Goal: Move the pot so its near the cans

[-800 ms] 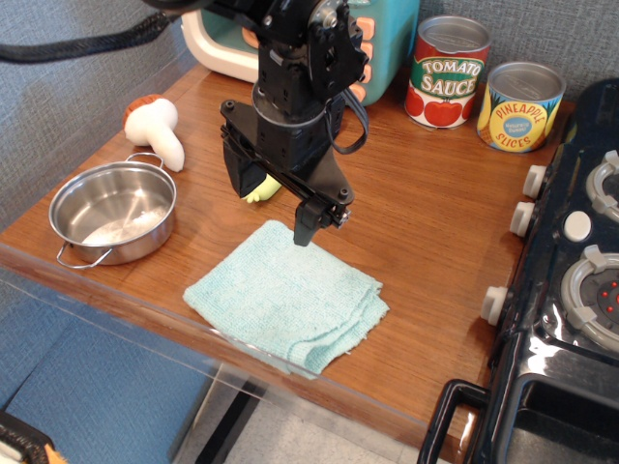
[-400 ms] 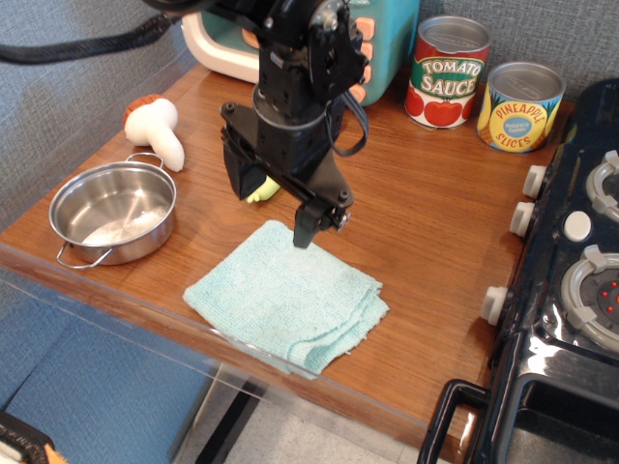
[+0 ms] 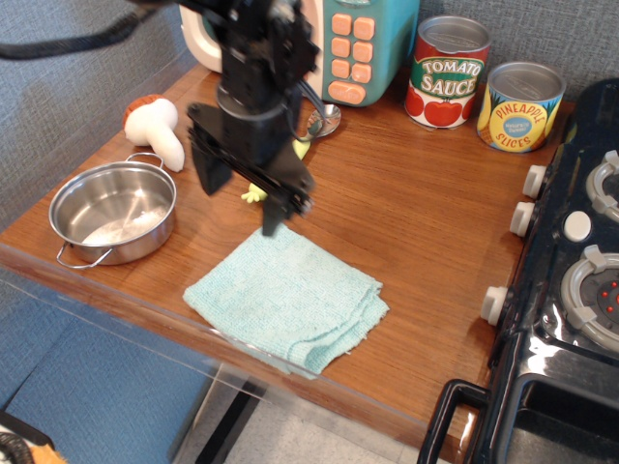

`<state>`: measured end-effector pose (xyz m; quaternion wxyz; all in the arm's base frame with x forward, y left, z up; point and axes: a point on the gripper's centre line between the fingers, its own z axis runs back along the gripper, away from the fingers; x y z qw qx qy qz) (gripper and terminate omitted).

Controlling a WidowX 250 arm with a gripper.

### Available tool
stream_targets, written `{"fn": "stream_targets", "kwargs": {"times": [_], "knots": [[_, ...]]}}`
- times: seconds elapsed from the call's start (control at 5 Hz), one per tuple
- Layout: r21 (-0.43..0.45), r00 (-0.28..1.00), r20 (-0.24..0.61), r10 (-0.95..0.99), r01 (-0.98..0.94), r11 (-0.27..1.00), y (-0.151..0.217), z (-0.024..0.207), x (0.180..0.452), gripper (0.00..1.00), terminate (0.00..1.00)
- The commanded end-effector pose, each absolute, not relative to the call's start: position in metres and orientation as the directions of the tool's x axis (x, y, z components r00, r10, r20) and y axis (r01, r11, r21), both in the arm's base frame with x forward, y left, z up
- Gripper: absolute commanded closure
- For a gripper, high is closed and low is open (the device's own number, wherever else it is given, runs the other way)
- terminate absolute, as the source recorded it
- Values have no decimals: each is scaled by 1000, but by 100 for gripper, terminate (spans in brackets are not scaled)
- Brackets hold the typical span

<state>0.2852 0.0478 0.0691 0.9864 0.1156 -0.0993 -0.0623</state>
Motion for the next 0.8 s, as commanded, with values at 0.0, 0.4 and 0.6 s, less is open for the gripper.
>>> {"fn": "stream_targets", "kwargs": {"times": [0.0, 0.4, 0.6], "knots": [[192, 981, 192, 21, -59, 980, 100, 66, 292, 0, 0], [179, 988, 98, 121, -137, 974, 130, 34, 285, 0, 0], [172, 989, 60, 135, -144, 975, 131, 22, 279, 0, 0]]}}
